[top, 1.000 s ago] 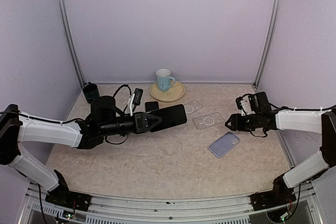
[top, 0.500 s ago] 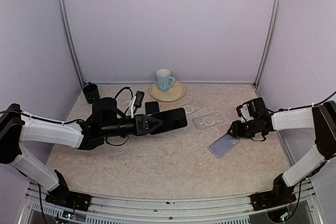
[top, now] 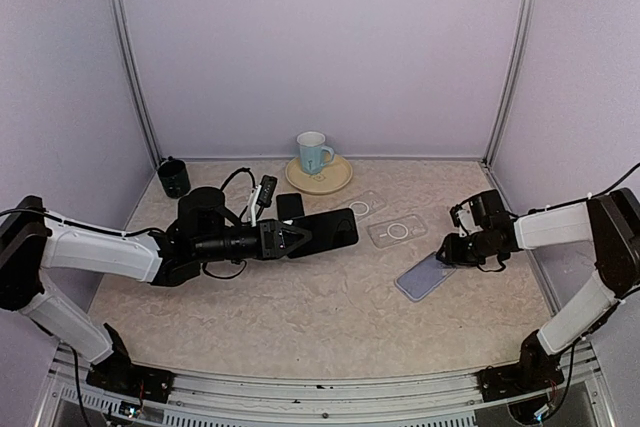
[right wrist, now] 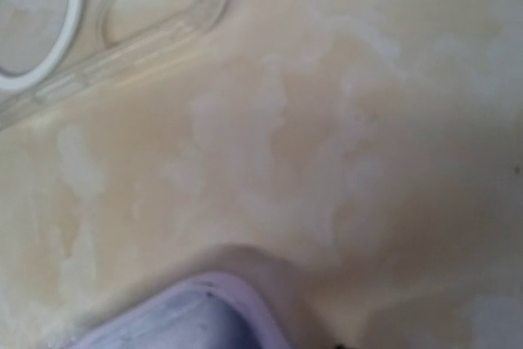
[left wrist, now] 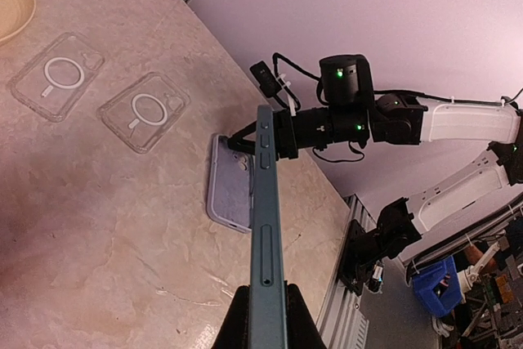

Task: Put the phone into the phone case
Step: Move the phone case to the center of the board.

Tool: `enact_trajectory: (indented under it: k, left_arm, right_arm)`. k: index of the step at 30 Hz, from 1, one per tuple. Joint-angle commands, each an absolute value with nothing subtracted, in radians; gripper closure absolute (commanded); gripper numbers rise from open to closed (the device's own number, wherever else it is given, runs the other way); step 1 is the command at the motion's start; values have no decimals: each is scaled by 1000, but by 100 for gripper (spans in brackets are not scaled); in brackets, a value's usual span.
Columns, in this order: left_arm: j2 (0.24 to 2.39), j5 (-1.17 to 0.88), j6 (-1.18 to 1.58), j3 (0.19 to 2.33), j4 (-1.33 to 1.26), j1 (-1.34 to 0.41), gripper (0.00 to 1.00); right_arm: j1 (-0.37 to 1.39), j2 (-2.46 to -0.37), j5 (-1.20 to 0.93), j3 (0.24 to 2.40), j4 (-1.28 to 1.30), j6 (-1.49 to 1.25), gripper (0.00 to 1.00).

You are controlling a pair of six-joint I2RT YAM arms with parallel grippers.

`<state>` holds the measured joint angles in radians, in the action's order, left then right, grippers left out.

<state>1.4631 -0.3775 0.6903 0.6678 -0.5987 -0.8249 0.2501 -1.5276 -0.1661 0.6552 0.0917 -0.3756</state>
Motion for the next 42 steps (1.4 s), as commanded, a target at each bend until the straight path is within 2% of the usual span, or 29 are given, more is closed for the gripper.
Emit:
enact_trajectory:
  k: [1, 8, 13, 17, 23, 42]
  left_arm:
    - [1460, -389, 690, 670, -685, -819, 100]
    - [1466, -395, 699, 670, -698, -818, 100]
    - [1470, -399, 704, 669, -704, -818, 100]
    - [1474, -400, 711, 669, -708, -819, 100]
    - [1477, -397, 720, 667, -709, -819, 100]
    - [1507, -271, 779, 763, -497, -870, 100]
  right_arm:
    - [239, -1535, -191, 634, 82, -371, 68]
    - [239, -1542, -226, 596, 56, -376, 79]
    - [239, -1531, -254, 577, 37, -394, 93]
    - [242, -1500, -292, 575, 26, -424, 100]
    - [288, -1465, -316, 574, 2, -516, 100]
    - [618, -1582, -23, 728, -21, -738, 100]
